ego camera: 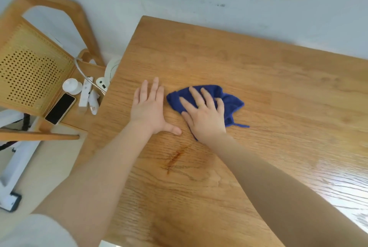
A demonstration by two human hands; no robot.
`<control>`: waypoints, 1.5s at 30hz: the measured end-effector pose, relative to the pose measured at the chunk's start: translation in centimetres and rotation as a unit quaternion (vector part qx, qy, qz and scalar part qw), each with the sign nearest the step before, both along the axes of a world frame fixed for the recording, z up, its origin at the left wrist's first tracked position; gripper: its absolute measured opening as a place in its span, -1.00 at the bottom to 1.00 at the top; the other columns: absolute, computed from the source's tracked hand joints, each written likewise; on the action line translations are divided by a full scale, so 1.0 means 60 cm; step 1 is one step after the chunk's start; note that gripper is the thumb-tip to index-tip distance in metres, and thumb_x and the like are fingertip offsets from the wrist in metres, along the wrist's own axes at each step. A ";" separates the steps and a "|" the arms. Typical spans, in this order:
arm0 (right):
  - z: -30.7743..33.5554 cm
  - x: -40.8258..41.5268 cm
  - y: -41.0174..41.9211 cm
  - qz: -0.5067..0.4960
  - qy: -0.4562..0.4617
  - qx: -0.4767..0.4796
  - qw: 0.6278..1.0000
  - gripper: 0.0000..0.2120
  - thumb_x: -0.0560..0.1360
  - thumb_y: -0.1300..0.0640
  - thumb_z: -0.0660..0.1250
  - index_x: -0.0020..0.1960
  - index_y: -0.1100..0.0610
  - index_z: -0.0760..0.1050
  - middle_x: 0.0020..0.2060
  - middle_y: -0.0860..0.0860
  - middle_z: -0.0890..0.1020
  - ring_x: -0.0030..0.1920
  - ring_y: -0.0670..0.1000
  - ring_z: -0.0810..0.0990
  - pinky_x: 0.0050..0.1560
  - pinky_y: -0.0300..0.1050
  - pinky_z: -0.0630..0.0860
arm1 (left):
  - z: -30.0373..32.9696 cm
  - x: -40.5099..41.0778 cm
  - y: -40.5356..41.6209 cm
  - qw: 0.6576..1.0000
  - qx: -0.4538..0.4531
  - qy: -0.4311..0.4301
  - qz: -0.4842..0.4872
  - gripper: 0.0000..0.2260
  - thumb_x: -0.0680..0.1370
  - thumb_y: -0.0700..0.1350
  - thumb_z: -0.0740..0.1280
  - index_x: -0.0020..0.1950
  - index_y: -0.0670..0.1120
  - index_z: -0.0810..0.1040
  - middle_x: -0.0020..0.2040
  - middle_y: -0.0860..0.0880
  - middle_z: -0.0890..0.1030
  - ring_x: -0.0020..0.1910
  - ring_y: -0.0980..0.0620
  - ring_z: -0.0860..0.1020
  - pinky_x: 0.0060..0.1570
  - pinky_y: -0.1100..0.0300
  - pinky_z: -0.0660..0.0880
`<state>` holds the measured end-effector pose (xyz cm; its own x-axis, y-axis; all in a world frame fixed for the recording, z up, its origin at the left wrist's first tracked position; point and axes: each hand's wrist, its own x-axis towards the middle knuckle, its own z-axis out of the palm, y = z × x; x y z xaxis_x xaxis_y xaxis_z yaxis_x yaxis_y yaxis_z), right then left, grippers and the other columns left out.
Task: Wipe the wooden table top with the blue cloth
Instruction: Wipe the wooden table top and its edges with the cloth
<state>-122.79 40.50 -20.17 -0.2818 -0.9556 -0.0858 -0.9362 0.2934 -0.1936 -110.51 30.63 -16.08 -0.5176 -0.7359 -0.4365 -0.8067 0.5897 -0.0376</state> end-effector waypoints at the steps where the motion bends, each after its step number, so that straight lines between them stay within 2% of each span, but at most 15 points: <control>1: 0.000 0.009 0.009 0.007 -0.004 0.008 1.000 -0.55 0.53 -0.15 -0.05 0.34 -0.14 0.36 0.41 0.03 0.34 0.41 0.17 0.28 0.28 0.26 0.20 | 0.000 0.000 0.003 1.000 -0.007 -0.006 0.016 0.31 0.09 0.50 0.36 0.51 -0.08 -0.32 0.51 -0.06 -0.36 0.50 -0.14 -0.30 0.45 -0.04 -0.23; 3: 0.002 0.007 0.002 0.019 -0.012 0.017 1.000 -0.54 0.52 -0.16 -0.08 0.33 -0.16 0.37 0.41 0.02 0.35 0.40 0.18 0.29 0.27 0.27 0.21 | 0.001 -0.003 0.008 0.999 -0.022 -0.007 0.032 0.33 0.09 0.50 0.36 0.48 -0.10 -0.39 0.51 -0.11 -0.36 0.50 -0.15 -0.30 0.46 -0.05 -0.21; 5: 0.004 -0.008 -0.026 0.019 0.001 0.012 1.000 -0.56 0.55 -0.17 -0.07 0.37 -0.18 0.30 0.46 -0.01 0.25 0.45 0.15 0.19 0.32 0.25 0.11 | -0.004 -0.005 0.006 0.999 -0.027 0.003 0.028 0.33 0.09 0.51 0.35 0.50 -0.14 -0.33 0.53 -0.14 -0.27 0.51 -0.14 -0.25 0.47 -0.04 -0.17; 8: 0.006 -0.023 -0.094 -0.037 -0.005 0.030 0.999 -0.59 0.60 -0.15 -0.06 0.44 -0.21 0.14 0.51 -0.05 0.06 0.49 0.09 -0.02 0.39 0.21 -0.04 | -0.015 0.010 0.002 0.999 0.011 0.029 0.033 0.31 0.11 0.51 0.34 0.52 -0.17 -0.25 0.55 -0.12 -0.22 0.52 -0.08 -0.20 0.48 -0.03 -0.15; 11: 0.012 -0.013 -0.140 -0.074 -0.014 0.054 0.996 -0.58 0.61 -0.14 -0.08 0.46 -0.20 0.06 0.52 -0.04 -0.01 0.50 0.10 -0.08 0.40 0.23 -0.07 | -0.011 0.040 -0.017 0.996 0.065 0.062 0.000 0.24 0.16 0.47 0.35 0.53 -0.11 -0.24 0.55 -0.05 -0.24 0.52 -0.03 -0.20 0.48 -0.03 -0.14; 13: 0.013 0.005 -0.125 -0.066 0.000 0.063 0.996 -0.57 0.61 -0.15 -0.09 0.47 -0.19 0.03 0.52 -0.03 -0.04 0.50 0.10 -0.10 0.41 0.23 -0.07 | -0.004 0.067 -0.042 0.993 0.083 0.080 -0.027 0.19 0.19 0.44 0.36 0.54 -0.07 -0.21 0.55 -0.01 -0.24 0.51 -0.05 -0.24 0.46 -0.05 -0.16; 16: 0.018 0.064 -0.066 -0.027 0.019 0.062 0.998 -0.54 0.60 -0.16 -0.09 0.48 -0.17 -0.01 0.52 -0.02 -0.07 0.50 0.11 -0.11 0.40 0.22 -0.08 | 0.007 0.099 -0.089 0.994 0.043 0.075 -0.073 0.13 0.22 0.45 0.34 0.55 -0.04 -0.15 0.52 -0.06 -0.33 0.48 -0.10 -0.36 0.44 -0.05 -0.26; 19: 0.018 0.114 -0.040 -0.006 0.008 0.088 0.996 -0.54 0.60 -0.15 -0.09 0.48 -0.18 -0.05 0.52 -0.04 -0.11 0.50 0.10 -0.15 0.39 0.23 -0.10 | 0.011 0.122 -0.125 0.993 0.042 0.068 -0.089 0.13 0.21 0.45 0.35 0.54 0.00 -0.17 0.51 -0.09 -0.36 0.47 -0.10 -0.37 0.43 -0.06 -0.26; 22: 0.019 0.098 -0.068 -0.018 0.016 0.083 0.996 -0.55 0.61 -0.13 -0.10 0.48 -0.20 -0.03 0.52 -0.06 -0.10 0.50 0.08 -0.14 0.39 0.21 -0.10 | 0.007 0.139 -0.155 0.987 0.093 0.085 -0.102 0.15 0.20 0.40 0.39 0.54 -0.02 -0.19 0.54 -0.07 -0.28 0.50 -0.04 -0.30 0.45 0.00 -0.20; 27: 0.006 0.067 -0.171 -0.113 0.012 0.061 0.992 -0.57 0.61 -0.13 -0.10 0.47 -0.19 0.02 0.52 -0.05 -0.04 0.50 0.09 -0.11 0.41 0.23 -0.10 | -0.017 0.155 -0.179 0.985 0.083 0.076 -0.130 0.18 0.21 0.38 0.40 0.53 -0.06 -0.24 0.53 -0.07 -0.29 0.51 -0.03 -0.25 0.47 0.05 -0.11; 31: 0.005 0.088 -0.170 -0.124 0.015 0.064 0.990 -0.56 0.60 -0.13 -0.07 0.47 -0.16 0.04 0.52 -0.03 -0.01 0.50 0.11 -0.07 0.40 0.23 -0.06 | -0.018 0.156 -0.178 0.984 0.073 0.086 -0.137 0.18 0.20 0.38 0.41 0.54 -0.08 -0.20 0.54 -0.08 -0.25 0.52 -0.04 -0.21 0.48 0.05 -0.07; 35: 0.011 0.176 -0.107 -0.058 0.023 0.045 0.997 -0.52 0.53 -0.15 -0.09 0.39 -0.13 0.28 0.45 0.03 0.27 0.43 0.17 0.23 0.29 0.29 0.20 | -0.021 0.162 -0.180 0.981 0.079 0.117 -0.130 0.16 0.20 0.39 0.41 0.54 -0.06 -0.17 0.55 -0.05 -0.23 0.52 -0.01 -0.20 0.47 0.07 -0.04; 39: 0.016 0.138 -0.137 -0.013 0.019 0.086 0.996 -0.54 0.58 -0.16 -0.11 0.47 -0.18 0.05 0.52 -0.05 0.01 0.50 0.08 -0.03 0.38 0.22 -0.02 | -0.026 0.163 -0.183 0.976 0.099 0.155 -0.118 0.16 0.19 0.37 0.42 0.54 -0.05 -0.15 0.55 -0.03 -0.22 0.52 0.01 -0.20 0.47 0.08 -0.04; 43: 0.008 0.096 -0.226 -0.127 0.013 0.065 0.990 -0.56 0.61 -0.13 -0.08 0.48 -0.17 0.03 0.52 -0.04 0.00 0.50 0.09 -0.06 0.40 0.20 -0.05 | -0.043 0.170 -0.188 0.968 0.118 0.196 -0.099 0.22 0.15 0.35 0.45 0.54 -0.09 -0.20 0.55 0.00 -0.23 0.52 0.05 -0.21 0.47 0.09 -0.06; 45: 0.005 0.109 -0.232 -0.144 0.021 0.069 0.987 -0.56 0.61 -0.13 -0.08 0.48 -0.16 0.02 0.52 -0.02 0.00 0.50 0.10 -0.06 0.40 0.22 -0.05 | -0.051 0.174 -0.189 0.959 0.140 0.226 -0.093 0.22 0.16 0.34 0.46 0.53 -0.08 -0.22 0.54 0.01 -0.24 0.51 0.07 -0.24 0.47 0.11 -0.11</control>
